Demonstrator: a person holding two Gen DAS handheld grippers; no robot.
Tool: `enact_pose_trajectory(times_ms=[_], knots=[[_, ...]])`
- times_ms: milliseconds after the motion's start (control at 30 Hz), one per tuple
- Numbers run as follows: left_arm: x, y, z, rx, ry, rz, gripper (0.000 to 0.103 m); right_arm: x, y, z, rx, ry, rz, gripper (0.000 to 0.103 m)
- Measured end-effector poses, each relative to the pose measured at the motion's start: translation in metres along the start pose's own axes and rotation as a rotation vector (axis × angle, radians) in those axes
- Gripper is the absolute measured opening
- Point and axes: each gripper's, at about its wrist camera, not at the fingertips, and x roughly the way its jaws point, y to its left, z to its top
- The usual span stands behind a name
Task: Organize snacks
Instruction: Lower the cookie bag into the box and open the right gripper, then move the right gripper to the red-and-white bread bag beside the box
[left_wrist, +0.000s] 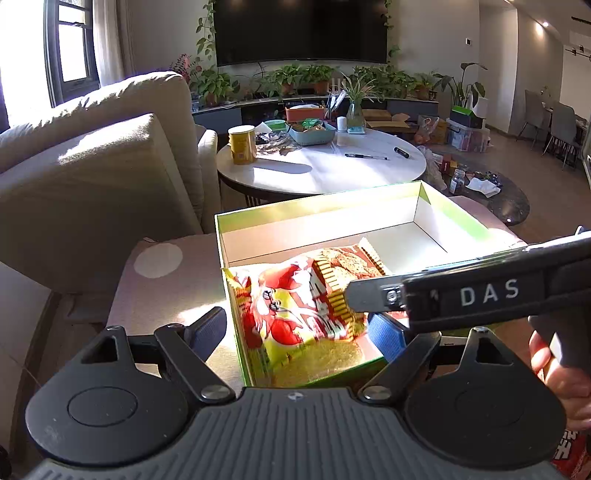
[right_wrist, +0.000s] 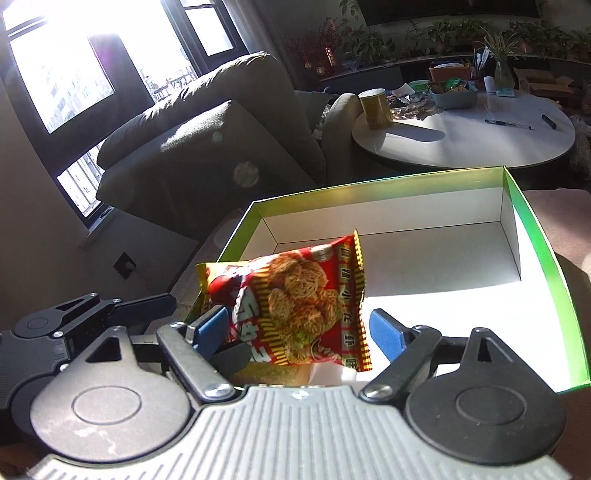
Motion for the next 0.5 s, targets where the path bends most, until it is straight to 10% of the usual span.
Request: enact_pose_trajectory(times_ms=[500], knots=[[-0.048, -0.008, -0.027, -0.033, -0.046, -0.077, 0.085, -0.054, 0.003, -0.029, 0.035, -0.043, -0.022, 0.077]])
